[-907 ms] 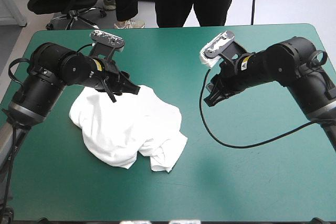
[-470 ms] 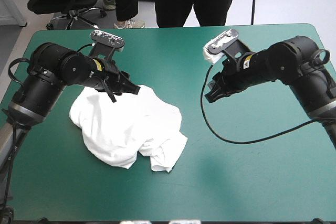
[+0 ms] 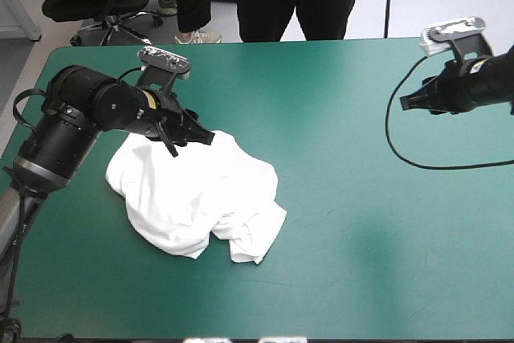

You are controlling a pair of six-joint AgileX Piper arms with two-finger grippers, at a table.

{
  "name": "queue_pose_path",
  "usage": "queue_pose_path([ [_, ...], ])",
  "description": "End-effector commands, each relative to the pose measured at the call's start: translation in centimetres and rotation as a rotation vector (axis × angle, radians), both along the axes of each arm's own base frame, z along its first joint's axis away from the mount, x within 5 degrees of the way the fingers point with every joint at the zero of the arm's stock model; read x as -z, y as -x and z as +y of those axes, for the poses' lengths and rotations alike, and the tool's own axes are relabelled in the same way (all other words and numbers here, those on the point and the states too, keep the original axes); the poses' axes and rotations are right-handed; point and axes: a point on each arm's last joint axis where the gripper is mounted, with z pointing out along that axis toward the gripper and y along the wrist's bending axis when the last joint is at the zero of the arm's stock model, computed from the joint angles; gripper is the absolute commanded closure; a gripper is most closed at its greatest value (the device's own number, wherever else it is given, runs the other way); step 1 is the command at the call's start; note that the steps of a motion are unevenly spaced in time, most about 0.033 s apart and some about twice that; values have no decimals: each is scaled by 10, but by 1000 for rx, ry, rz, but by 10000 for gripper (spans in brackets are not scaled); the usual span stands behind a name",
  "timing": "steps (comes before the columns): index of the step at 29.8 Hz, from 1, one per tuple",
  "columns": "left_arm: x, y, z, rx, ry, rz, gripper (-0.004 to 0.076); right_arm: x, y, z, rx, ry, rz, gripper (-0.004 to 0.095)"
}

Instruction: Fold the cloth

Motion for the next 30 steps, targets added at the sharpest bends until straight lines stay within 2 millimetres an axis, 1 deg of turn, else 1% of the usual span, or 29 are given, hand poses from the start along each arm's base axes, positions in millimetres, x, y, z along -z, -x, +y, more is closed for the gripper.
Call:
queue_pose_path([
  [1,-12,13,7,-1,-1,5,386,-22,12,-24,90,5,-116,588],
  [4,-12,11,9,-11,-25,-13,386,-26,16,-37,142,15,-140,588],
  [7,-5,1,12,-39,-111,-26,381,-30,20,-45,176,33,-159,588],
  [11,11,-15,6,-43,-160,13,328,-33,22,-44,176,32,-173,588],
  [14,31,-32,-2,-39,-195,68,246,-34,24,-43,175,28,-180,588],
  [16,46,-44,-5,-46,-207,117,217,-34,24,-43,175,28,-180,588],
  [19,67,-61,-6,-67,-208,188,216,-34,24,-43,175,28,-180,588],
  [22,84,-73,-1,-93,-192,253,216,-35,24,-44,176,28,-184,588],
  [24,96,-77,6,-114,-200,294,216,-35,24,-44,176,28,-184,588],
  [26,112,-78,12,-131,-192,340,216,-35,23,-44,177,28,-189,588],
  [30,137,-76,15,-122,-192,370,217,-36,23,-43,173,19,-200,588],
])
